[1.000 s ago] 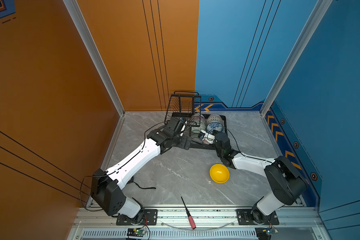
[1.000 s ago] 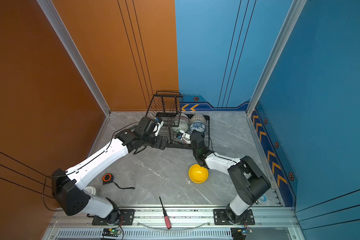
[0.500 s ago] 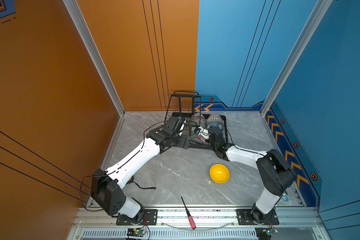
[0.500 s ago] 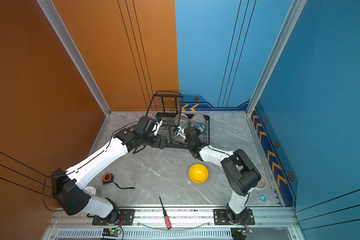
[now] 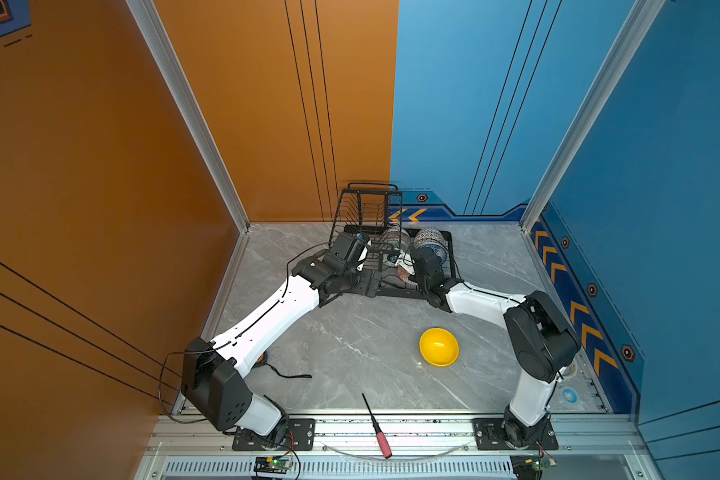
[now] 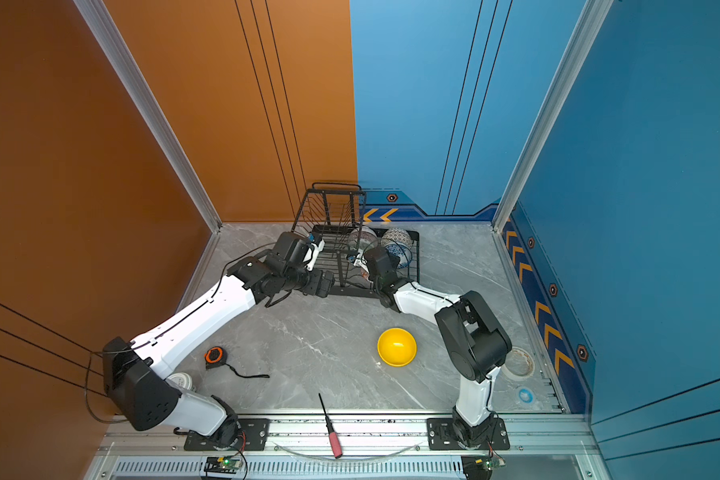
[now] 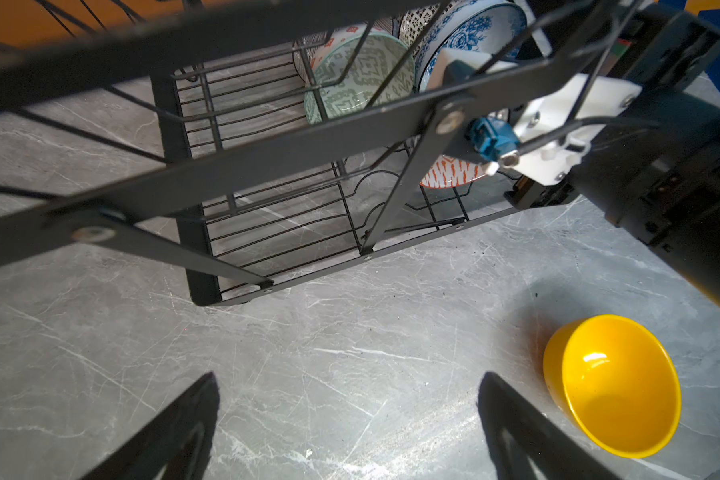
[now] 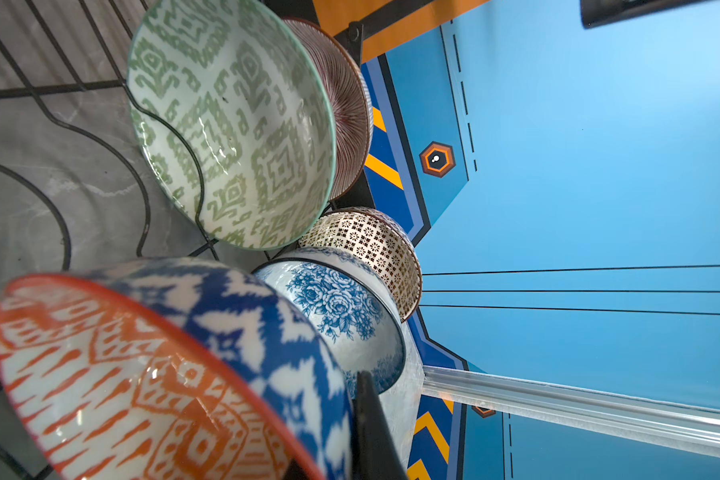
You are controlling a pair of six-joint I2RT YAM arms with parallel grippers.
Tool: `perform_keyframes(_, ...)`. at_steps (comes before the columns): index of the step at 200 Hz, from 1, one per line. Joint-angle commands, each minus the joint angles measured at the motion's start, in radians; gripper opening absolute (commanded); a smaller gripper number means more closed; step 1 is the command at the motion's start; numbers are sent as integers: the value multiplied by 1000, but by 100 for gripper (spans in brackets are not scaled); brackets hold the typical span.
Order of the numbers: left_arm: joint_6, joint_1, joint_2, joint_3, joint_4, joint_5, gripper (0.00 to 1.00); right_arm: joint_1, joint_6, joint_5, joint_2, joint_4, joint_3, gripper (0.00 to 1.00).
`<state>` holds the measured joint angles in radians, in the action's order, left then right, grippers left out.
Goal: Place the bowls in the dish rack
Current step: 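Lower the orange-patterned bowl upright into a rack slot with the right gripper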
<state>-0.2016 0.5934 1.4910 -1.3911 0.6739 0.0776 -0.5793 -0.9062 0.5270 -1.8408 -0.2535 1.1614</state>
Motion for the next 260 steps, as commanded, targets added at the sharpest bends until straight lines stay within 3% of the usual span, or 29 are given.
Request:
perform_keyframes(1, 6, -12, -13, 0, 13, -17, 98, 5, 46, 25, -29, 26, 73, 0)
perform_keyframes(260, -4, -13, -2, 18, 13, -32, 98, -46, 115, 30, -185, -166, 161, 0)
